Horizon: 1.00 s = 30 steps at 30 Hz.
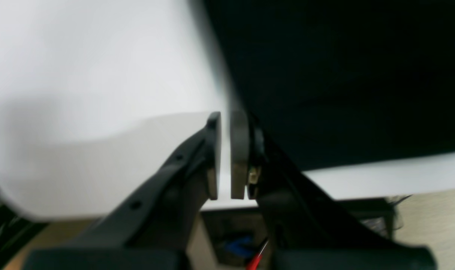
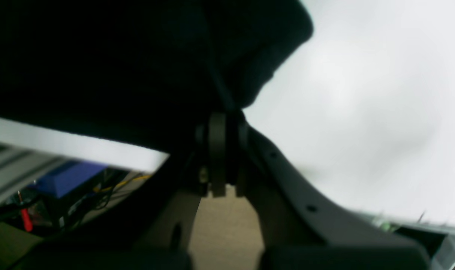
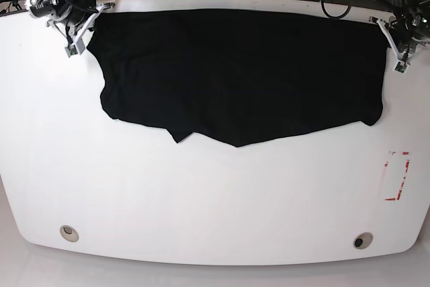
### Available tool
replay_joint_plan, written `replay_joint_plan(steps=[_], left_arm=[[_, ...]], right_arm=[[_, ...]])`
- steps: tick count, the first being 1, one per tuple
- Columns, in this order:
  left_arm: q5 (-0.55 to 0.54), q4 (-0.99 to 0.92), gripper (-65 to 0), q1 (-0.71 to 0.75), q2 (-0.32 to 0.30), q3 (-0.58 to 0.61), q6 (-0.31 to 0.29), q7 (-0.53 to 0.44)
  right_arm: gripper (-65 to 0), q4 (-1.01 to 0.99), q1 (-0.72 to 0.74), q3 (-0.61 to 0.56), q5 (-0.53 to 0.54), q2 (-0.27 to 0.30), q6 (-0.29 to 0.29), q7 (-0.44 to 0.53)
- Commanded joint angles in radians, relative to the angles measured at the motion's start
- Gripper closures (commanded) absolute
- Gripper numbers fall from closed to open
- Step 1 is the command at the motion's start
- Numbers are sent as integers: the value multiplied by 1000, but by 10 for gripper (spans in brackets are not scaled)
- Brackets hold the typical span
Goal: Fold the T-shirt properly
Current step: 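Regrasp the shirt corner with the right gripper and pull both grippers back, then grasp the shirt's hem corners with both grippers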
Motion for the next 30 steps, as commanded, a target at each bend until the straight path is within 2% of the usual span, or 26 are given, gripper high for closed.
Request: replay_joint_plan(steps=[1, 4, 5, 7, 8, 10, 13, 18, 24, 30], left_arm=[[8, 10, -31, -1, -32, -5, 8, 5], [8, 12, -65, -4, -32, -5, 8, 5], [8, 12, -100, -7, -32, -5, 8, 5], [7, 15, -151, -9, -32, -5, 8, 5], [5, 32, -200, -17, -32, -5, 8, 5], [5, 76, -272, -26, -30, -6, 8, 19], [1, 137, -318, -30, -29, -9, 8, 65], [-8, 239, -319, -76, -27, -8, 8, 74], [-21, 242, -319, -208, -24, -9, 8, 74], [-2, 191, -318, -331, 17, -8, 8, 74]], right_arm=[[-35, 30, 5, 11, -13, 14, -2, 12], [-173, 63, 2, 28, -17, 7, -2, 12], [-247, 76, 3, 43, -13, 7, -2, 12], [-339, 93, 11, 59, -13, 7, -2, 12], [-411, 107, 17, 63, -13, 7, -2, 12], [-491, 129, 35, 68, -13, 10, -2, 12], [-499, 136, 61, 63, -13, 14, -2, 12], [-488, 155, 98, 57, -11, 34, -2, 12], [-488, 150, 212, -12, -16, 39, -2, 12], [-488, 138, 335, -125, -17, 39, -2, 12]])
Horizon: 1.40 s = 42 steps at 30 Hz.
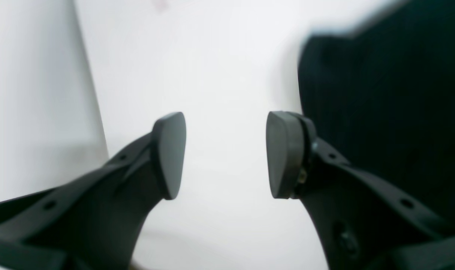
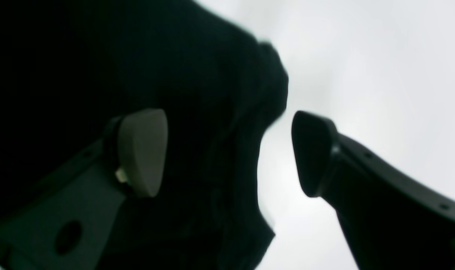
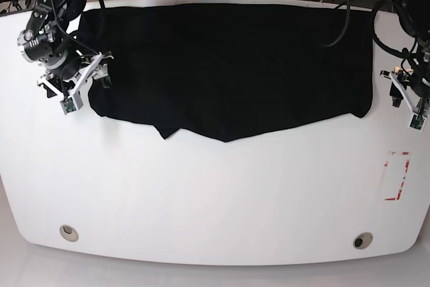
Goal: Fold the T-shirt properly
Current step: 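Grasp the shirt's hem corners with both grippers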
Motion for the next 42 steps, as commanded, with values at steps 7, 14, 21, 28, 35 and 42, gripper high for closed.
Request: replay_joint_plan(steps=[7, 14, 21, 28, 35, 42], left_arm=[[120, -127, -318, -174, 51, -4, 2, -10], [193, -210, -318, -258, 106, -4, 2, -13], [193, -210, -318, -260, 141, -2, 2, -13], [193, -213, -318, -255, 149, -2, 2, -13], [191, -215, -318, -237, 143, -5, 2, -13], [191, -216, -318, -234, 143, -7, 2, -13]], right_arm=[[-488, -153, 183, -170, 9, 33, -1, 15], [-488, -385, 339, -299, 9, 33, -1, 76], [-488, -638, 476, -409, -28, 35, -1, 197], [-488, -853, 563, -492, -129, 26, -1, 357], [-487, -896, 577, -504, -140, 4, -1, 366], [-303, -898, 566, -507, -140, -5, -1, 392]])
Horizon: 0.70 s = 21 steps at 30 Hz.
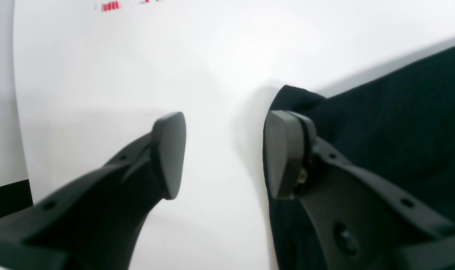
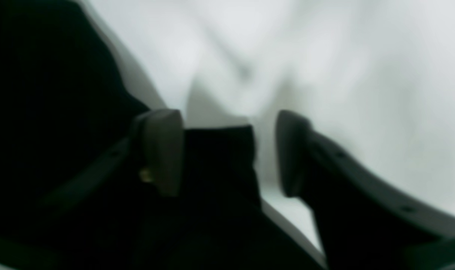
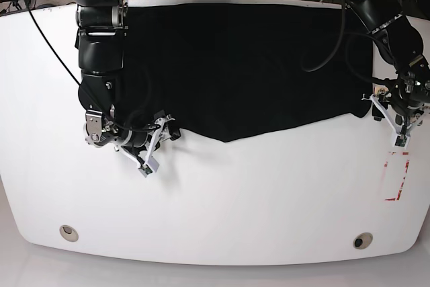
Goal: Fold the T-shirt properly
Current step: 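Grasp the shirt's hem corners with both grippers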
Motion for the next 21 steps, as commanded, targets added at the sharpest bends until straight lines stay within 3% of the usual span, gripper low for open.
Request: replay_joint_plan(steps=[1, 11, 13, 16, 21], left_arm=[[-7, 14, -318, -16, -16, -2, 2, -16], [-7, 14, -318, -18, -16, -2, 2, -18], [-7, 14, -318, -18, -16, -2, 2, -18], [-7, 14, -318, -18, -16, -1, 2, -18], [-7, 14, -318, -18, -17, -1, 2, -18]], right_arm=[[-268, 14, 25, -2, 12, 11, 6, 19], [-160, 14, 24, -39, 12, 11, 6, 20], [-122, 14, 24, -39, 12, 13, 6, 23], [-10, 14, 24, -39, 12, 14, 6, 40], [0, 17, 28, -39, 12, 19, 6, 42]])
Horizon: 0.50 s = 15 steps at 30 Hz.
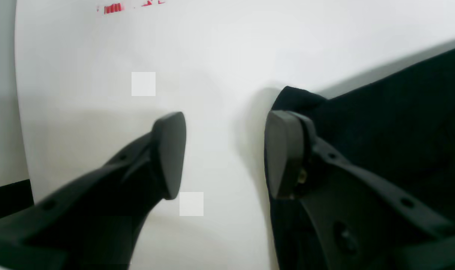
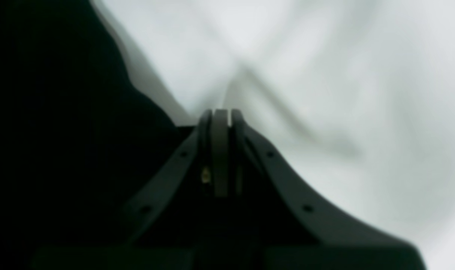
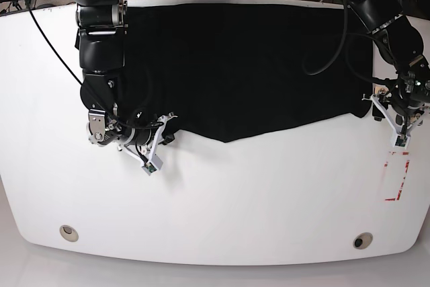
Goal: Fold the T-shirt properly
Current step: 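Grasp the shirt's hem corners with both grippers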
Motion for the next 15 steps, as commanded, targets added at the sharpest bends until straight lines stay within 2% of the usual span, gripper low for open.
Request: replay_joint_plan(steps=[1, 6, 10, 15], left_arm=[[-6, 14, -318, -18, -17, -1, 2, -15], [-6, 14, -318, -16, -17, -1, 2, -15], [-6, 14, -318, -4, -17, -1, 2, -15], [-7, 14, -318, -1, -15, 1, 2, -15]], right_arm=[[0, 21, 35, 3, 14, 13, 6, 21], [0, 67, 57, 3, 14, 23, 6, 10], [0, 166, 65, 3, 14, 42, 6, -59], [0, 278, 68, 3, 14, 56, 6, -85]])
